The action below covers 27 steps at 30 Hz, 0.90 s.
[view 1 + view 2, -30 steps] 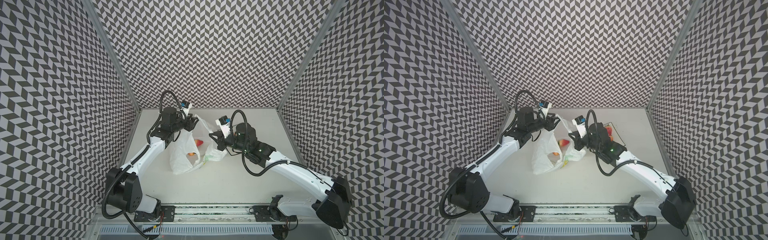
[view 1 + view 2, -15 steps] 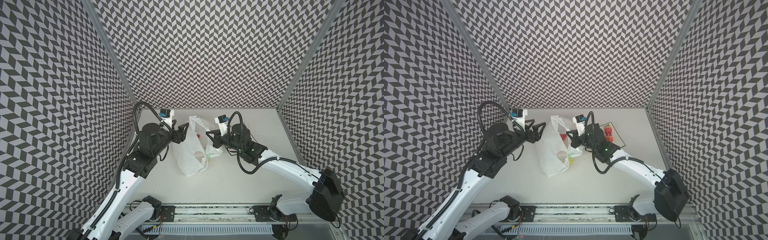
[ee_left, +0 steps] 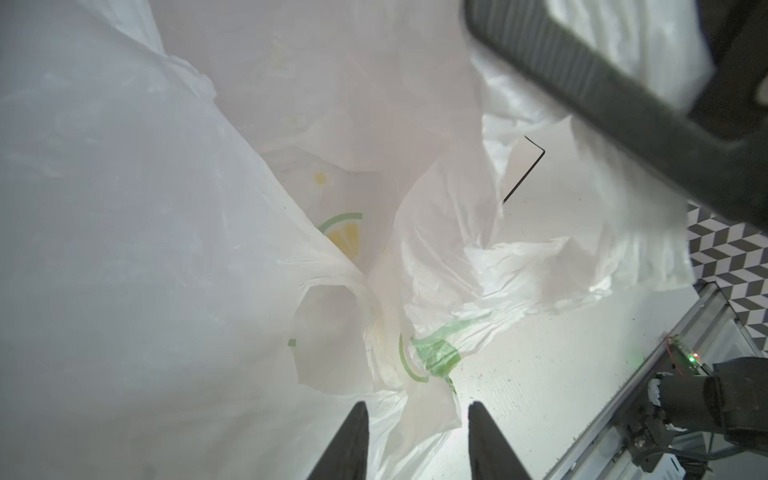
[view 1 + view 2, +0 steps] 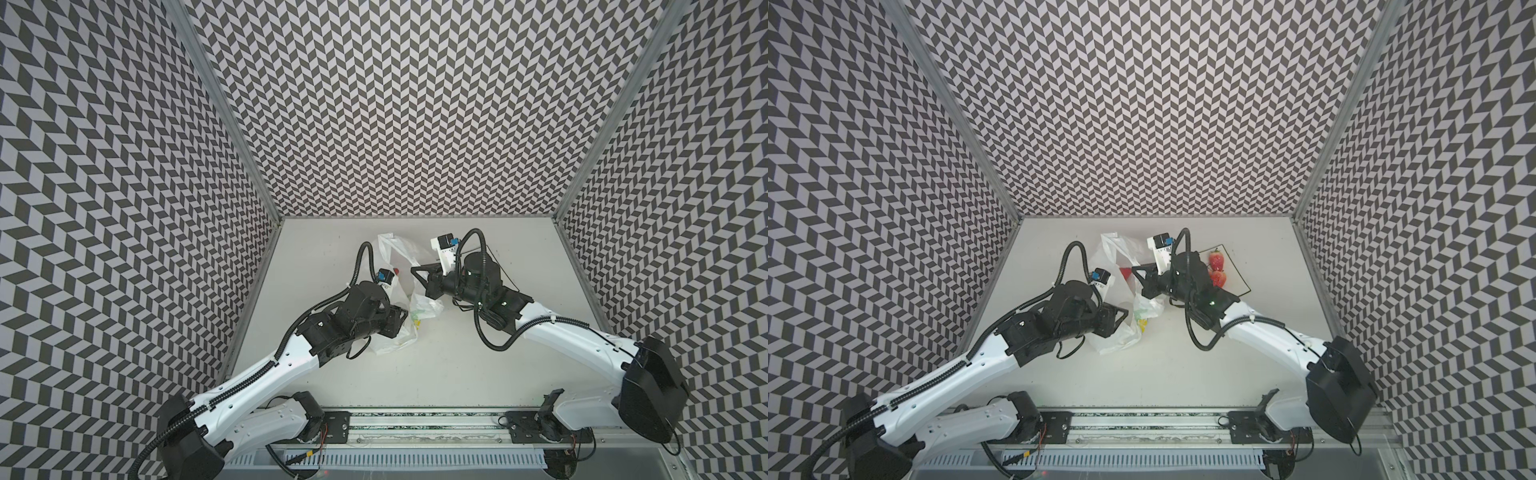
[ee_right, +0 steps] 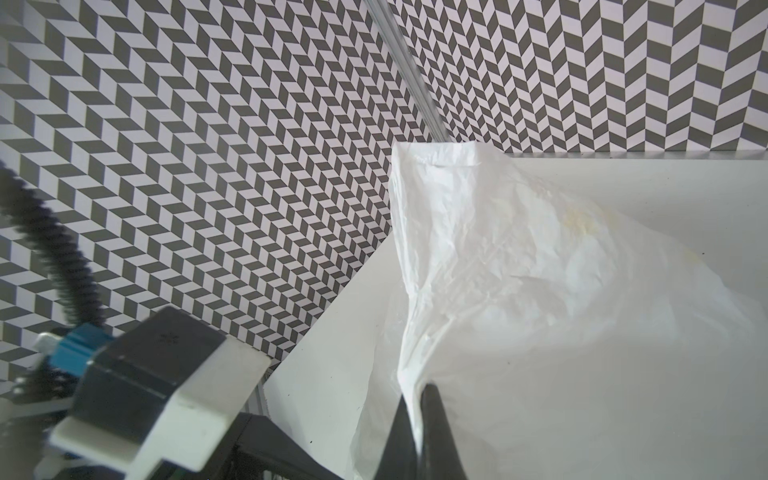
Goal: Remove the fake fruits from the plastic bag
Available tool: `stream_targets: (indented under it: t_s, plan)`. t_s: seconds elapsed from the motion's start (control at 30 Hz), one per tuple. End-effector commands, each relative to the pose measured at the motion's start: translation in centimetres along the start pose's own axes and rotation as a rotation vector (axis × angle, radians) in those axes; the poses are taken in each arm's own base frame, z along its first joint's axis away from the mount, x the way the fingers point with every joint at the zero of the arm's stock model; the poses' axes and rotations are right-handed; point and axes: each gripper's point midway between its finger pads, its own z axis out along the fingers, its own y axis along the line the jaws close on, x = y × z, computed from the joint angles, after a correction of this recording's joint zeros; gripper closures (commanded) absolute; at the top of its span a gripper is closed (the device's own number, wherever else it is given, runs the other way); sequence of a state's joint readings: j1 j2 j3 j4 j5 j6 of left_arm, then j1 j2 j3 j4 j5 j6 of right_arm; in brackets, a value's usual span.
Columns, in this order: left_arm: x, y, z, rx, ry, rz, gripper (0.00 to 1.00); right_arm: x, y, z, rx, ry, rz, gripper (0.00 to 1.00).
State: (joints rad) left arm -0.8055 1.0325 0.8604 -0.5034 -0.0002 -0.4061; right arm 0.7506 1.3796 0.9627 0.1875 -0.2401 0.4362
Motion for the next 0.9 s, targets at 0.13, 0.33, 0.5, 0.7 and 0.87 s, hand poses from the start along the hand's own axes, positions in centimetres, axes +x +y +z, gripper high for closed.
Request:
stream_targets:
  t_s: [0.13,0.33,0.5,0.7,0.87]
  plan:
    - [0.0,-0.4,0.3,0.013,0.010,0.318,0.59,-2.7,1.8,-1.9,-0.036,-0.101,-0.009,1.00]
    - [-0.7,-0.5,-2.3,0.016,-0.086,0.623,0.51,-4.0,2.3,-2.7,-0.051,-0.167,0.004,1.00]
    - [2.1,-0.3,-2.0,0.063,-0.001,0.941,0.43,-4.2,2.6,-2.6,-0.064,-0.163,0.011,1.00]
    - [4.4,0.8,-0.2,0.095,0.075,1.193,0.39,-4.0,2.5,-2.8,-0.057,-0.162,0.012,1.00]
    - [5.0,1.6,1.7,0.116,0.132,1.220,0.37,-4.1,2.4,-3.2,-0.047,-0.169,0.012,1.00]
